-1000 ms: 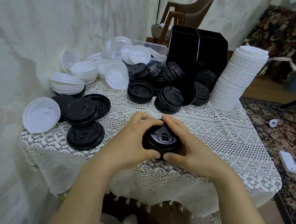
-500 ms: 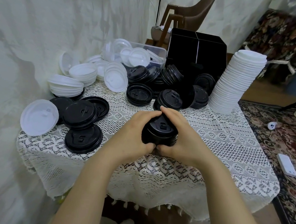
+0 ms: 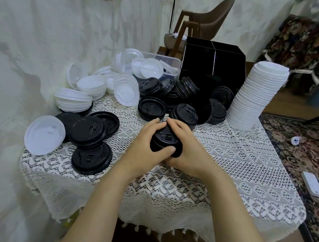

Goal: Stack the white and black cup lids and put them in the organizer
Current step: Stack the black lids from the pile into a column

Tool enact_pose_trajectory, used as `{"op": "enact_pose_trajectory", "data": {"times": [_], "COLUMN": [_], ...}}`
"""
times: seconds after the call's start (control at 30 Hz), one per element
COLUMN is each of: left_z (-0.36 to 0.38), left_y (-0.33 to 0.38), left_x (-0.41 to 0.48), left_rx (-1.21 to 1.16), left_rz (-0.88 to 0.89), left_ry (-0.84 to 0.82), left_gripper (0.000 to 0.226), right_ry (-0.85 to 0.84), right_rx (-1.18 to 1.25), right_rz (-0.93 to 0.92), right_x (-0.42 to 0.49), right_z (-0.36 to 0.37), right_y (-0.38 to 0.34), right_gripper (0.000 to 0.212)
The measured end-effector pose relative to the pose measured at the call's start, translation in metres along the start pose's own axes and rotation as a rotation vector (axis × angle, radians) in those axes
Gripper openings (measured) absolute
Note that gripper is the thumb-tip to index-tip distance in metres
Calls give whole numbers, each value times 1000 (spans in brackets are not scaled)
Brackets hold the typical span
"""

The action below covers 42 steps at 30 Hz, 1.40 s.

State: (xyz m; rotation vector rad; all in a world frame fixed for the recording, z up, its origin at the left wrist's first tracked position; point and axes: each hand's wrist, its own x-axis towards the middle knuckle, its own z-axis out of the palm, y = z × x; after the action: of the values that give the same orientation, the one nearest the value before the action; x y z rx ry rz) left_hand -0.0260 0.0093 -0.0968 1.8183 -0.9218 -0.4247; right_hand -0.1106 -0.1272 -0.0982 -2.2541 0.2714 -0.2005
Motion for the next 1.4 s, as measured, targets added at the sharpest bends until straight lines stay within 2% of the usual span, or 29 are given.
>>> {"op": "enact_pose_trajectory", "data": {"times": [0.3, 0.37, 0.43, 0.5, 0.53, 0.67, 0.87, 1.03, 1.23, 1.4], "left_z": [4, 4, 4, 4, 5, 5, -2, -4, -4, -4], "left_y": [-1, -1, 0, 0, 1, 0, -2, -2, -3, -3], "left_x": [4, 4, 4, 4, 4, 4, 5, 5, 5, 5], "left_rx": [48, 53, 46, 42, 45, 47, 40, 24, 4, 2], "left_rz": [11, 2, -8, -14, -13, -10, -21, -19, -21, -20], "left_ry": [53, 45, 44, 49, 54, 59, 44, 32, 19, 14], "left_gripper": [68, 68, 68, 68, 68, 66, 67, 66, 66, 65], "right_ry": [-92, 39, 302, 492, 517, 439, 384, 289, 394, 336], "right_rx": [92, 229, 316, 253, 175, -114, -249, -28, -75, 108], "right_rz": [17, 44, 66, 106, 122, 202, 324, 247, 323, 252], "right_x": [-6, -8, -3, 7, 14, 45, 75, 70, 67, 63], "right_z": [-10, -16, -22, -26, -26, -20, -24, -27, -22, -26], "right_y": [-4, -6, -5, -4, -3, 7, 5, 5, 12, 17], "right_gripper": [89, 76, 52, 41, 41, 59, 79, 75, 85, 80]}}
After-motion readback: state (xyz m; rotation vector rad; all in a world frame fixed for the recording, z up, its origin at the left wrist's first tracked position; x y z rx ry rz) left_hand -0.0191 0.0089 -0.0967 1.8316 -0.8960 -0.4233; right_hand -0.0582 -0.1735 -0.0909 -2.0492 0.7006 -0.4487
